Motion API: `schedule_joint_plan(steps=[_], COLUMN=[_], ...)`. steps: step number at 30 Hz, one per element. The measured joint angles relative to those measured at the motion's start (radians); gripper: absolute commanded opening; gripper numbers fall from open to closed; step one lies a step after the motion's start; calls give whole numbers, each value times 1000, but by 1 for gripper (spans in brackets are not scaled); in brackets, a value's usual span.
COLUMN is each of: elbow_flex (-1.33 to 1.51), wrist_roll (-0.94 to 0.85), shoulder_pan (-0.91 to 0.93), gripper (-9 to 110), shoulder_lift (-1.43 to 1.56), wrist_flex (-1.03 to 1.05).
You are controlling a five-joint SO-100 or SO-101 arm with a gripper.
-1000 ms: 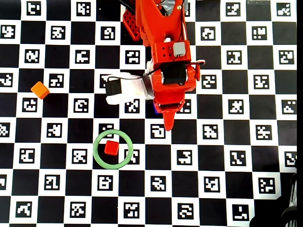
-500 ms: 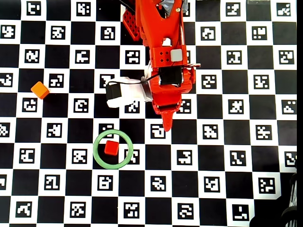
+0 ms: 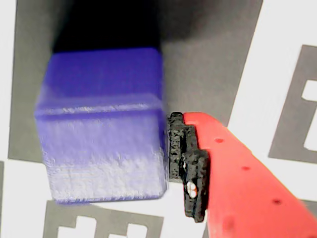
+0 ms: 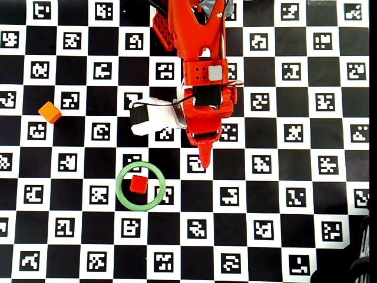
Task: Grab the red cube then put it in the green circle then put the blue cube on top and finally the orange cube on top
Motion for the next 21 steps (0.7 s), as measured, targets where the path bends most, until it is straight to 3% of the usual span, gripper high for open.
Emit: schedule_joint_plan(steps=[21], elbow_flex=[40], wrist_roll=[18], shoulder_pan=[-32], gripper=[53], shoulder_lift=[-40], wrist_flex=[-60])
